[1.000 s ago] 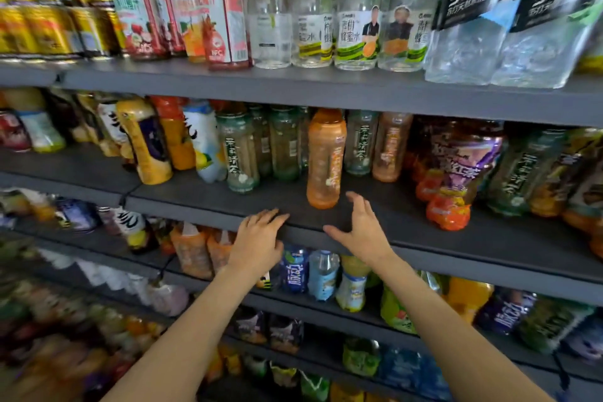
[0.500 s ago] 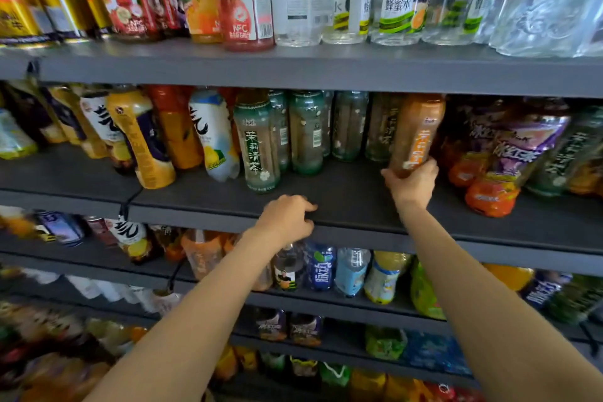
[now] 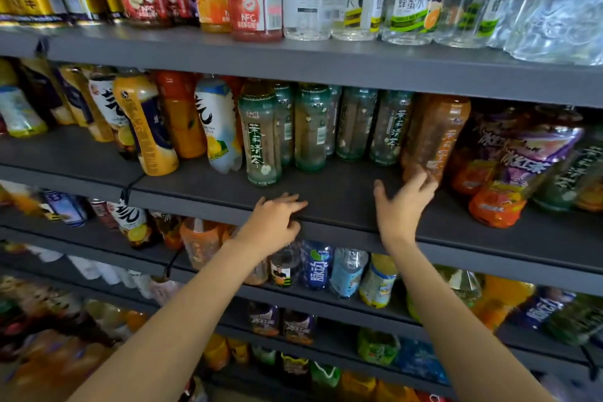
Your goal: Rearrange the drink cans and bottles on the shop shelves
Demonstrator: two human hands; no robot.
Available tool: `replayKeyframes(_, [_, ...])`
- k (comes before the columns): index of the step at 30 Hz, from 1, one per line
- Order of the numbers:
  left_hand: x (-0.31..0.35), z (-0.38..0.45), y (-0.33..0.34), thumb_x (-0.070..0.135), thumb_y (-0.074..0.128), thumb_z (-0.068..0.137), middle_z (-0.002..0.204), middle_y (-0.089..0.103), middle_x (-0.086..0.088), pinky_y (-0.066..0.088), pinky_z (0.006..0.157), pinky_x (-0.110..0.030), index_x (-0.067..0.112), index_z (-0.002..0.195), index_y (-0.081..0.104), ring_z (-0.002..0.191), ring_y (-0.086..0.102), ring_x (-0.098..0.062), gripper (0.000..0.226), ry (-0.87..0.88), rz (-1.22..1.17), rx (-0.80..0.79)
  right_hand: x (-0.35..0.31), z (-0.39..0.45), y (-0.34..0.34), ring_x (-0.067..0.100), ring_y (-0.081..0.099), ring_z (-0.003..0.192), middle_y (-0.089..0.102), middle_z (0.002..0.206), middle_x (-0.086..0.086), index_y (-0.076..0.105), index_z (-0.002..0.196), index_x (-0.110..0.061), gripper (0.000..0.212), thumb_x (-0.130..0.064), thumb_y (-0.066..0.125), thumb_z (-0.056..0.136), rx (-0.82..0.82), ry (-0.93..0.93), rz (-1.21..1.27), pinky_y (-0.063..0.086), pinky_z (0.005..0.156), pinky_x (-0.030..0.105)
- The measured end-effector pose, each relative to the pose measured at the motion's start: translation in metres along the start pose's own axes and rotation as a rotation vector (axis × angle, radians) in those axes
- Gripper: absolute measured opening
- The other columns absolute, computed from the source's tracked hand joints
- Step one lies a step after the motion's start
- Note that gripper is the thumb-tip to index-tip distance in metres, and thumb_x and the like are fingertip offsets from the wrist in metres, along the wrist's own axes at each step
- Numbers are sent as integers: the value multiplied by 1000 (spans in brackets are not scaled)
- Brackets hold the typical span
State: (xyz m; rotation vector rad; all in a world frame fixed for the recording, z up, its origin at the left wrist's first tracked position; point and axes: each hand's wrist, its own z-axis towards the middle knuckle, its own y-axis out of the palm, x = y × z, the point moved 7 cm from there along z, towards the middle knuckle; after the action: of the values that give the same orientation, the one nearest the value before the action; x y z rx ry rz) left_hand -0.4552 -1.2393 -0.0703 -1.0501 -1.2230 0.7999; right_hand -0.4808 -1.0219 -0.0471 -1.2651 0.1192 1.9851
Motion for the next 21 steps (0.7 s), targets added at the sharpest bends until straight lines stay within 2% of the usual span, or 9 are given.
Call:
replayKeyframes(2, [-18,-12,-3,14,46,93,154,25,1,10,115,-38,23,143,34,143,16,-16,52,-33,33,48,-26,-16,32,33,45,116,47,122,19,46,121,3,52,-17,72,81,-188,-65,56,33,93,28])
replayKeyframes(4, [-41,-21,-14,14,46,94,154,24,1,12,115,-38,23,144,33,144,15,-19,52,-105,53,55,-59,-29,77,28,46,119,53,123,14,46,124,0,58,-25,73,79,-470,-117,89,34,93,25])
replayKeyframes(7, [-72,-29,-32,15,44,96,154,23,-1,19,114,-38,23,144,34,143,16,-25,50,-185,86,16,-95,-54,138,26,38,130,45,137,13,34,136,-2,75,-29,74,78,-712,-159,95,32,102,28])
replayKeyframes(10, [-87,-33,-41,13,44,95,153,26,0,23,112,-35,23,143,37,142,21,-23,49,-162,87,2,-96,-62,168,27,36,133,38,143,13,26,141,-3,84,-31,74,78,-693,-50,32,35,103,35])
replayKeyframes(13, [-93,-31,-45,13,46,93,149,35,1,27,110,-34,25,139,45,139,29,-21,47,-79,70,45,-90,-65,160,27,51,115,51,126,11,41,127,-6,65,-28,76,76,-527,-48,-39,45,88,39])
replayKeyframes(15, [-97,-27,-49,14,47,93,147,39,2,29,109,-34,27,135,49,136,35,-21,44,-46,54,50,-82,-64,136,27,58,101,59,111,9,48,116,-7,46,-22,71,79,-376,-18,-56,45,75,33])
replayKeyframes(17, [-101,-21,-54,16,48,93,146,41,2,31,106,-34,27,134,51,133,38,-21,42,-27,29,29,-68,-59,112,26,60,100,64,106,8,47,116,-6,43,-18,69,82,-306,30,-57,43,75,31])
replayKeyframes(21, [-97,-4,-55,21,48,94,149,36,3,39,97,-32,26,136,48,125,46,-21,43,9,70,-20,-67,-48,111,24,50,117,51,131,8,33,134,-7,73,-25,76,77,-501,140,29,39,88,26])
